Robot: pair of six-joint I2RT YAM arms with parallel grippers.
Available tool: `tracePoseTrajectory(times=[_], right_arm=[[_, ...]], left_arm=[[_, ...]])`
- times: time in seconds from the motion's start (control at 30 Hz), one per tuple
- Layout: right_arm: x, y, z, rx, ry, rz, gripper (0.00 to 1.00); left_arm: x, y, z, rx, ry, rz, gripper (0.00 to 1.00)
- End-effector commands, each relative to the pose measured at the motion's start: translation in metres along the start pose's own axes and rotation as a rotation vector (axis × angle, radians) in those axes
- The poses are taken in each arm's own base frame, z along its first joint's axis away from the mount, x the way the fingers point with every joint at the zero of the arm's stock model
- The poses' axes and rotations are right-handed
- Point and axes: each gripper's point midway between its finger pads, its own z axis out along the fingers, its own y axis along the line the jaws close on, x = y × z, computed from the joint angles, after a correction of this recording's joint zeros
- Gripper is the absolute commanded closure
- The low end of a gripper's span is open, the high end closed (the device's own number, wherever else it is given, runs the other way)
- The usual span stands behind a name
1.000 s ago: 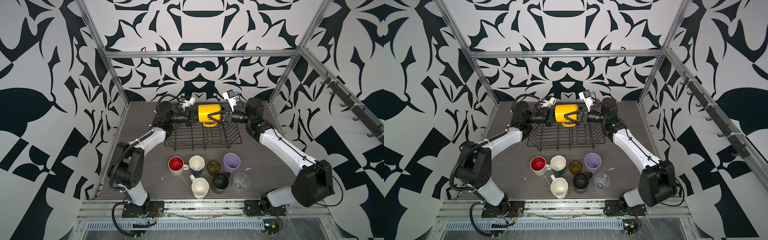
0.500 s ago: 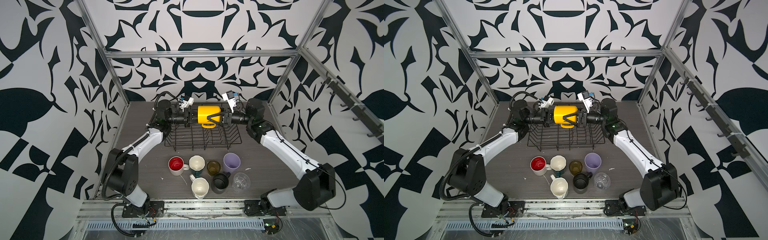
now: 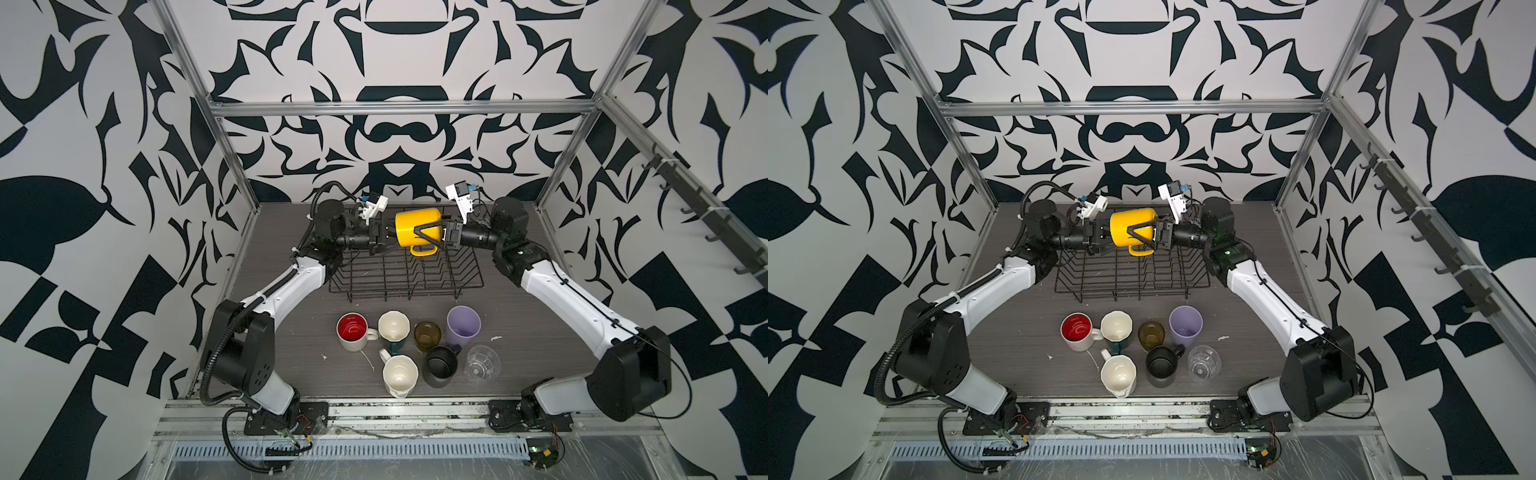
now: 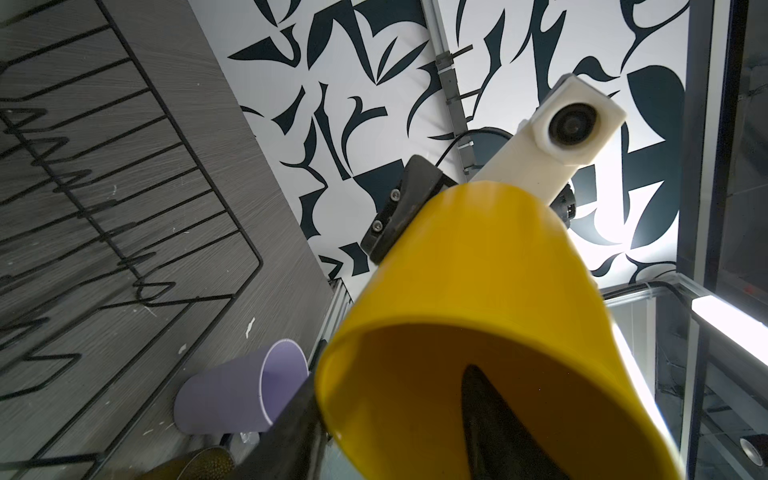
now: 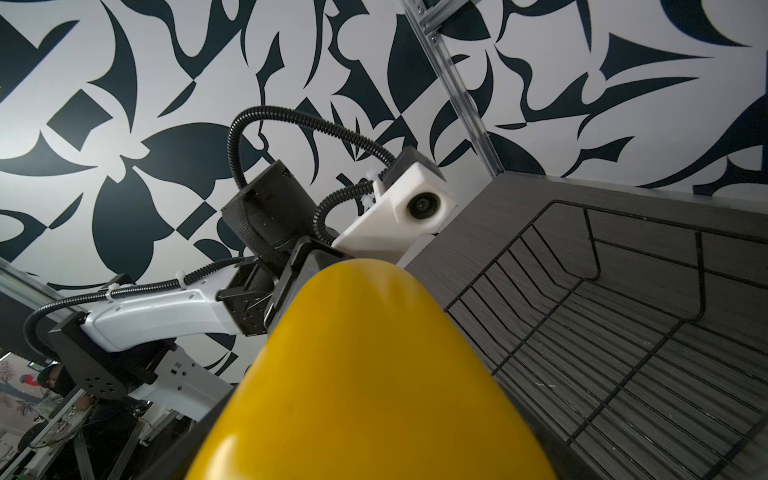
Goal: Load the cups into the dish rack
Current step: 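Open the left gripper and draw it back while the right holds the mug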
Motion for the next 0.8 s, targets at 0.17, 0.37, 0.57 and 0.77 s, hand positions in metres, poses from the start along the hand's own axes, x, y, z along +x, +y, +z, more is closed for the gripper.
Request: tracePoseTrajectory(times=[0.17,0.37,0.57,0.77], right_arm=[[-0.039,0.012,-0.020,0.105,-0.136,-0.124,1.00],[-0.038,0.010,-0.029,0.186,-0.117,-0.131,1.00],[-0.036,0.000,-0.046,0.351,-0.075,-0.139,1.00],[-0.041,-0.013,-0.062,0.518,-0.036,-0.172,1.00]], left_arm=[[0.013,-0.029,-0.009,-0.056,0.018,0.148,0.22],[0.012,-0.018,-0.022,-0.170,-0.021,0.160,0.04],[0.008,-0.001,-0.054,-0.381,-0.108,0.202,0.05],[-0.001,0.001,-0.100,-0.680,-0.241,0.313,0.02]])
